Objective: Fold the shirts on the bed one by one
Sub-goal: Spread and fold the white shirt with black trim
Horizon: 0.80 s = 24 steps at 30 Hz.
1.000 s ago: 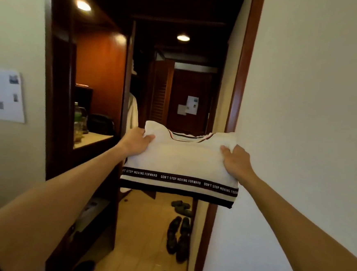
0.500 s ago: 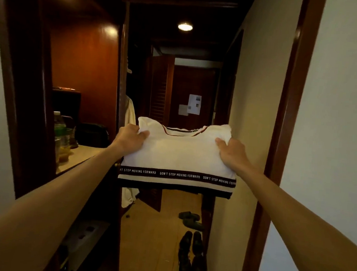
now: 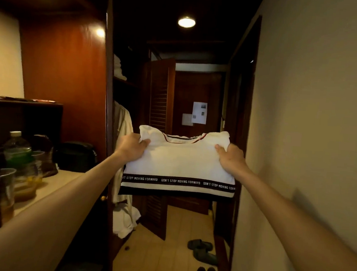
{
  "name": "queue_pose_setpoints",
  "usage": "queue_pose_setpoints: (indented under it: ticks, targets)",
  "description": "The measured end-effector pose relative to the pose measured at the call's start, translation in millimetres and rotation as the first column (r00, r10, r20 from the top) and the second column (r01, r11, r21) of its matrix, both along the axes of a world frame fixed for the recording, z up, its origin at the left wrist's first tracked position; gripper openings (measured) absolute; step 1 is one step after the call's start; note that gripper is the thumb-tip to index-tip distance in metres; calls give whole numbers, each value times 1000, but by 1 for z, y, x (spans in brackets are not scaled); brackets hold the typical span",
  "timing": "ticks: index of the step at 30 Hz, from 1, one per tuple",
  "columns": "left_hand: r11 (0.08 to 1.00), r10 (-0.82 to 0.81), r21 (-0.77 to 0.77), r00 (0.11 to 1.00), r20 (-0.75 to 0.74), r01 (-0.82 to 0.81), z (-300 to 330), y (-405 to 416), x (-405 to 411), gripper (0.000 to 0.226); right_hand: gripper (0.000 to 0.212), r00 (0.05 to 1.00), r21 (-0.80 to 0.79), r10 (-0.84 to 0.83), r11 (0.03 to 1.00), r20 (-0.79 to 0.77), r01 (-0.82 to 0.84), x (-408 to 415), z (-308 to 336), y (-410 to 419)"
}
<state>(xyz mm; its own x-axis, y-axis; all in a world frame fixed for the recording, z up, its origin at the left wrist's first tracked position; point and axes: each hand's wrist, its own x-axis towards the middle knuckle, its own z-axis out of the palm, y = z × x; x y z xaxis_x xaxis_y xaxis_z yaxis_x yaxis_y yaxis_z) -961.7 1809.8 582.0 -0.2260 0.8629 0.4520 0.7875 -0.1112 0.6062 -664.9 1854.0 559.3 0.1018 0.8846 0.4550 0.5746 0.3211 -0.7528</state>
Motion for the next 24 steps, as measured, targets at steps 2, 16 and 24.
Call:
queue_pose_setpoints:
  ticks: [2,16,24]
  targets:
    - [1000,5,5,1000,9,-5,5,46,-5,41,39,1000,2,9,1000,-11,-9,-7,7,48]
    - [996,-37,87,995,98,29,-3,387,-41,33,27,1000,79,11,997,-15,-10,-40,15,365]
    - [991,-107,99,986,129,94,7,595,-62,20,37,996,41,-88,995,-33,89,-63,24,559]
